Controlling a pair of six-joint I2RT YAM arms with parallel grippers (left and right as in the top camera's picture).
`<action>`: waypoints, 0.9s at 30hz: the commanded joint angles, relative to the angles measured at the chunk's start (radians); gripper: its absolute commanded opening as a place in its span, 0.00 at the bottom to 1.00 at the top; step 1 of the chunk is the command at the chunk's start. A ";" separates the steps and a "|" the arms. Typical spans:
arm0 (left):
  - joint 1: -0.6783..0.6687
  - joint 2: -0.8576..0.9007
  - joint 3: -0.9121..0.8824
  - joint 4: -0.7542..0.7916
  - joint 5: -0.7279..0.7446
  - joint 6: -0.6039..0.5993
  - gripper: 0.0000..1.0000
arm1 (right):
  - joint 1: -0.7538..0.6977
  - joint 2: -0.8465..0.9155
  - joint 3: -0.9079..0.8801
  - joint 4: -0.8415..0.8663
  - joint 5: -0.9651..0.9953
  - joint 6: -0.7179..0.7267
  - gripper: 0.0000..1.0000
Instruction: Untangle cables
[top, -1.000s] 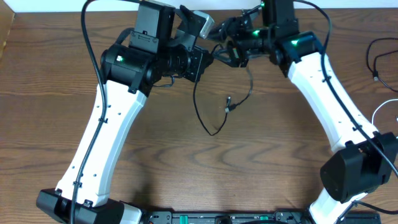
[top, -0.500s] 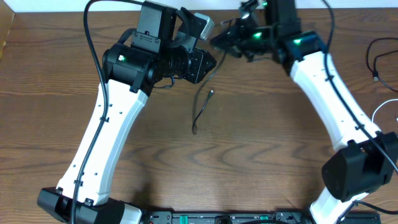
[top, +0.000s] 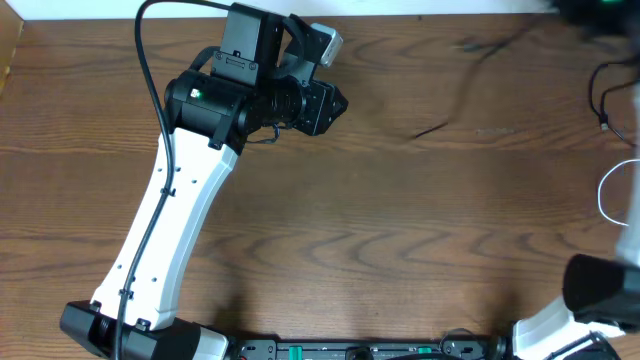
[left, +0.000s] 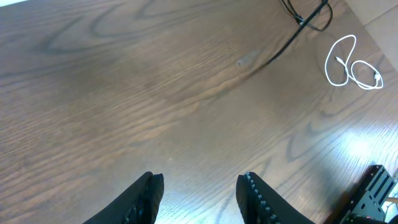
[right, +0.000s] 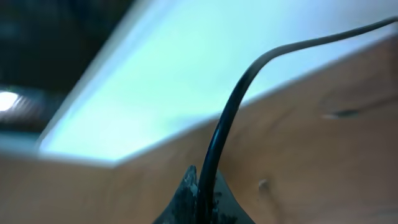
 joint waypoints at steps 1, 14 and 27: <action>0.003 -0.003 0.004 -0.001 -0.010 -0.001 0.44 | -0.117 -0.023 0.040 0.002 0.094 -0.063 0.01; 0.003 -0.003 0.004 0.000 -0.010 -0.001 0.45 | -0.385 0.023 0.038 -0.031 0.326 -0.193 0.01; 0.003 -0.003 0.004 -0.006 -0.010 -0.002 0.46 | -0.391 0.105 0.038 -0.323 0.618 -0.198 0.85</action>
